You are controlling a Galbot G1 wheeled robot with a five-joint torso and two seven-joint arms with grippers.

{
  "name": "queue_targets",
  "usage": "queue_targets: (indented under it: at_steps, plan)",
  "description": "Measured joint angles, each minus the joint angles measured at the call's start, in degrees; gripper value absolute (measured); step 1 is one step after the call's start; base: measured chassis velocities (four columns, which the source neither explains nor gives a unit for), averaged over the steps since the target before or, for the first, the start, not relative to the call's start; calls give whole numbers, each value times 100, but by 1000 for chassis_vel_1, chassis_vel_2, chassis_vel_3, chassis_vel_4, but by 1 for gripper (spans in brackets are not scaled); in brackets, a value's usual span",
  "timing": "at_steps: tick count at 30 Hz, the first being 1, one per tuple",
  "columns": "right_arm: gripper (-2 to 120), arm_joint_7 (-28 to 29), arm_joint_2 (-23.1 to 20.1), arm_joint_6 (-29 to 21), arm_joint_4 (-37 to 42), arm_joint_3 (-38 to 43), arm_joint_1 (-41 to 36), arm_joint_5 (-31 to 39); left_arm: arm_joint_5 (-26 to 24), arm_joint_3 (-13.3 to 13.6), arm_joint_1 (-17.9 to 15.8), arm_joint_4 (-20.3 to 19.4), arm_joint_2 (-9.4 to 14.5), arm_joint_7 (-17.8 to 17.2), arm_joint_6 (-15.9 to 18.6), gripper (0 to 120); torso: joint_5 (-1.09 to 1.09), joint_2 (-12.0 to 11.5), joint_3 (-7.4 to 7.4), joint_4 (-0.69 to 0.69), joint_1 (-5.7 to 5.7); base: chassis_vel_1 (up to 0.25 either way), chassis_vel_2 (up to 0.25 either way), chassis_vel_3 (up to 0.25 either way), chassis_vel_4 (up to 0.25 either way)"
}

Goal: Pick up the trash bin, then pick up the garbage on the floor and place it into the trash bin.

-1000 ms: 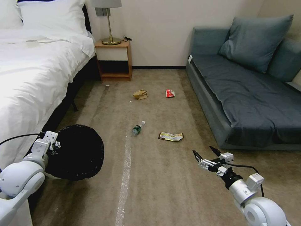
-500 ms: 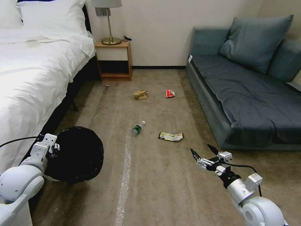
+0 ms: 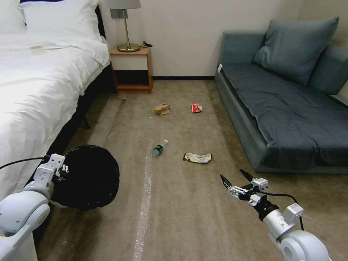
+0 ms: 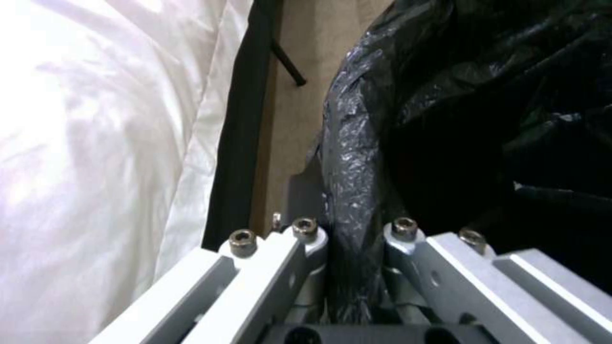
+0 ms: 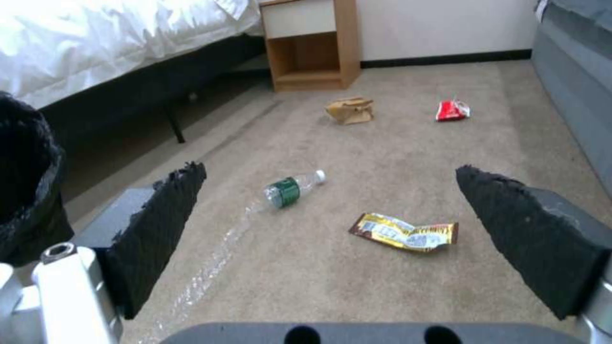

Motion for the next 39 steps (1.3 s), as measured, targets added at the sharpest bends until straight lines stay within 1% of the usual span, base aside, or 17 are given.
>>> queue_targets:
  at_steps: [4,18,21,26,39]
  plan:
    - [100,-12,34,32,-20,7,-30,-42,54,20,42,41,10,0,-85,4,0,0,0,0,0,-15,14,13,-9]
    - [100,-6,64,41,-72,-20,-7,-118,80,-23,50,97,2,3,-156,4,0,0,0,0,0,-69,70,73,-68]
    - [100,-5,73,41,-85,-32,-1,-123,104,23,42,107,-7,4,-180,4,0,0,1,0,0,-51,49,58,-62]
    - [100,7,75,41,-110,-34,4,-129,221,107,74,144,-84,70,-255,4,0,0,0,0,0,-68,49,62,-61]
    - [100,5,67,34,-221,-115,85,-148,311,133,75,214,-162,109,-343,4,0,0,1,0,0,-64,70,67,-60]
